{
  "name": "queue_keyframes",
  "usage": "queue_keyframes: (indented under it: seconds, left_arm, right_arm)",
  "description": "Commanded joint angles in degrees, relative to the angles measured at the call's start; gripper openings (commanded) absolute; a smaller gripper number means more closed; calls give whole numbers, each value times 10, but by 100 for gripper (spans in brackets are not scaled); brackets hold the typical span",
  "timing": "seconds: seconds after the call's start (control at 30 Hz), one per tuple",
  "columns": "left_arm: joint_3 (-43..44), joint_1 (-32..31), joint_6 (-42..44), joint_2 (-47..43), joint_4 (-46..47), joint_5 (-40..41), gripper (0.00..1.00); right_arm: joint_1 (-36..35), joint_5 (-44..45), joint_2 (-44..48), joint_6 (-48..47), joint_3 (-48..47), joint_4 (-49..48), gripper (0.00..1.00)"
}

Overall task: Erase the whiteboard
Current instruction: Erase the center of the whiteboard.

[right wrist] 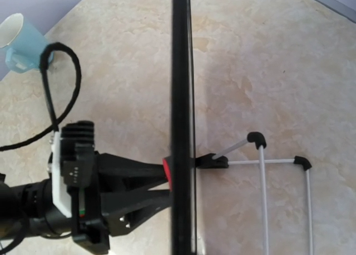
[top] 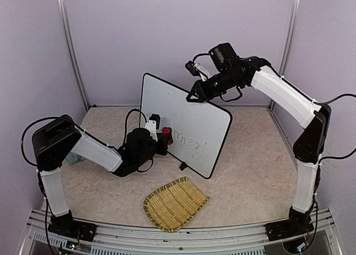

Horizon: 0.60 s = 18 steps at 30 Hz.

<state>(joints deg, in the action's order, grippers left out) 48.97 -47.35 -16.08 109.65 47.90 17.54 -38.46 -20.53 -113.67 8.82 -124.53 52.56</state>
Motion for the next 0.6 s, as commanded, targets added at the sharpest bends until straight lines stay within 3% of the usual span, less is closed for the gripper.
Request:
queue_keyframes:
  seconds: [0.0,0.27,0.57]
  left_arm:
    - [1,-2,-8,12,-12,1,19]
    - [59,3,16,-37,-41,-2,19]
    - [83,8,28,-67,-9,19,20]
  right_arm:
    - [-37,-118,-13,6,18,28,0]
    - [-37,-118,-13,5,18,29,0]
    - [-37,-116,-12,3,21,29,0]
